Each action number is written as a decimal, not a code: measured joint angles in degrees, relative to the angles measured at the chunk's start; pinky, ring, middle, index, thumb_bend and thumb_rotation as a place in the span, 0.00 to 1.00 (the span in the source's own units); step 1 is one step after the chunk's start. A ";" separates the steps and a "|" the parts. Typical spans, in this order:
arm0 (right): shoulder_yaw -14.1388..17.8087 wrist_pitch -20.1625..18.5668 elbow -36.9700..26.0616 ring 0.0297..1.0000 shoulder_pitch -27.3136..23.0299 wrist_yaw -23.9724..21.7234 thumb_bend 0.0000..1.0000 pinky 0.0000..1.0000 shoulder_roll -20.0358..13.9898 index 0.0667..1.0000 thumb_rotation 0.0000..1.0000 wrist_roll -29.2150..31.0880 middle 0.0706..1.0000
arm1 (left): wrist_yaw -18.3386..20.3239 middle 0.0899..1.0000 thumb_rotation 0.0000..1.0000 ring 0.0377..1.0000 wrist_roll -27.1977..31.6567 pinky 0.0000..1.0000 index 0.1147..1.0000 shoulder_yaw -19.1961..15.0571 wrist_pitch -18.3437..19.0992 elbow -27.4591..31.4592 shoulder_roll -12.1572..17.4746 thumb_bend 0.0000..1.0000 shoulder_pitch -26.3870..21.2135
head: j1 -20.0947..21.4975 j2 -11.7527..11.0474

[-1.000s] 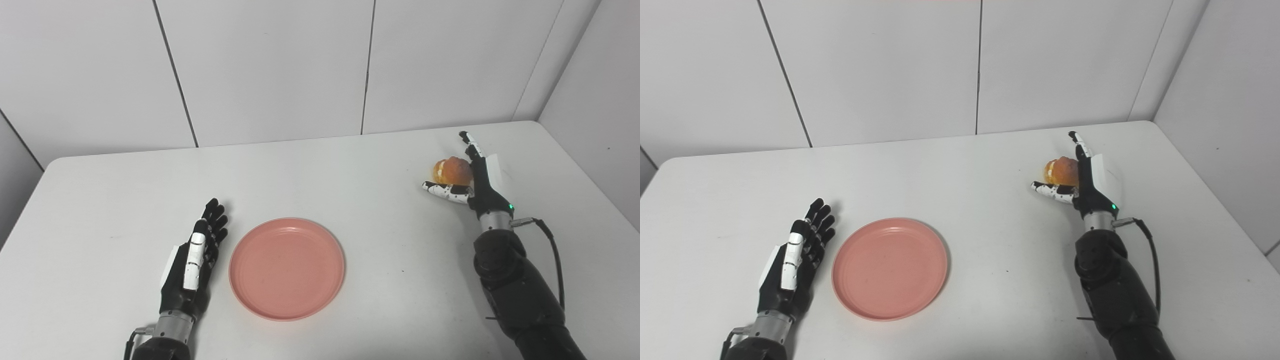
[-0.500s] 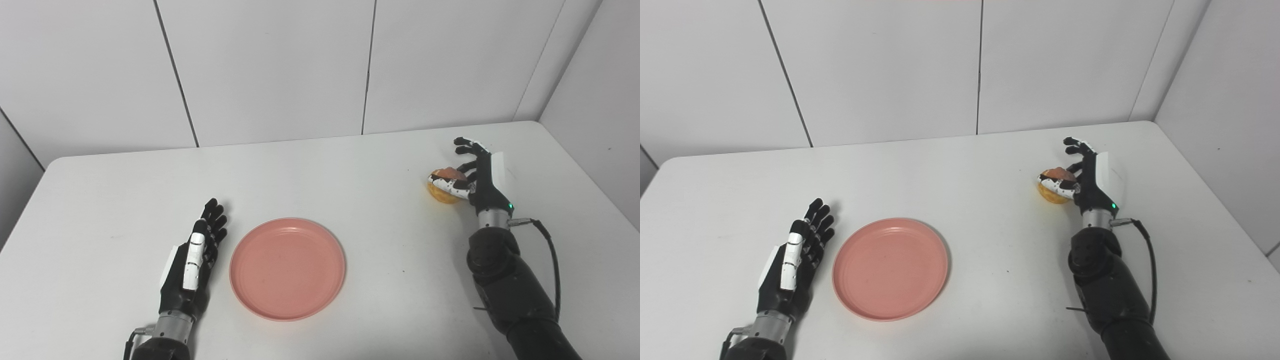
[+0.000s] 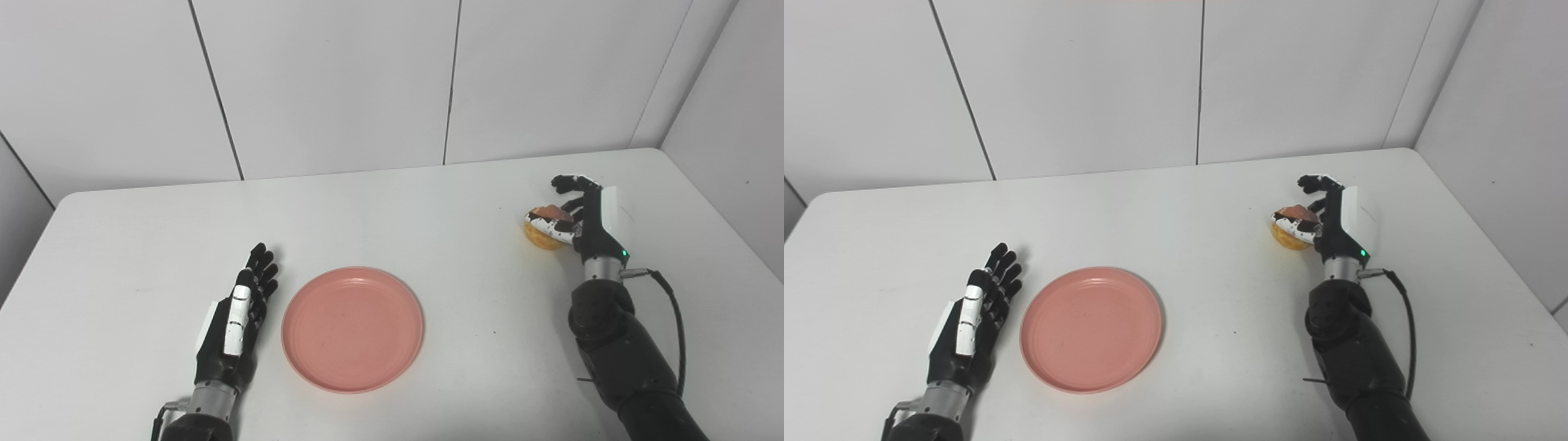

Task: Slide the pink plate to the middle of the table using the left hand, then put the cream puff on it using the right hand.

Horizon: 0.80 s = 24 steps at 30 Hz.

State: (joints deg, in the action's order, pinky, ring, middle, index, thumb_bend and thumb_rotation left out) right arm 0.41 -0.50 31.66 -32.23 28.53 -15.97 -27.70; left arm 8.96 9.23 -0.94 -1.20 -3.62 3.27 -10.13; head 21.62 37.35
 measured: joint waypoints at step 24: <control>0.75 6.91 -3.85 0.19 0.61 8.27 0.52 0.16 0.73 0.47 0.00 0.27 0.36 | -0.01 0.99 1.00 0.98 -0.51 1.00 0.97 0.03 0.18 0.26 -0.04 0.61 0.08 | -0.53 0.09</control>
State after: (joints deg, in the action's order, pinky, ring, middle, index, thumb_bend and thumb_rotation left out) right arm 1.16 6.41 27.81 -31.62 36.81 -15.24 -27.43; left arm 8.95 8.72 -0.92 -1.03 -3.36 3.22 -10.05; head 21.09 37.44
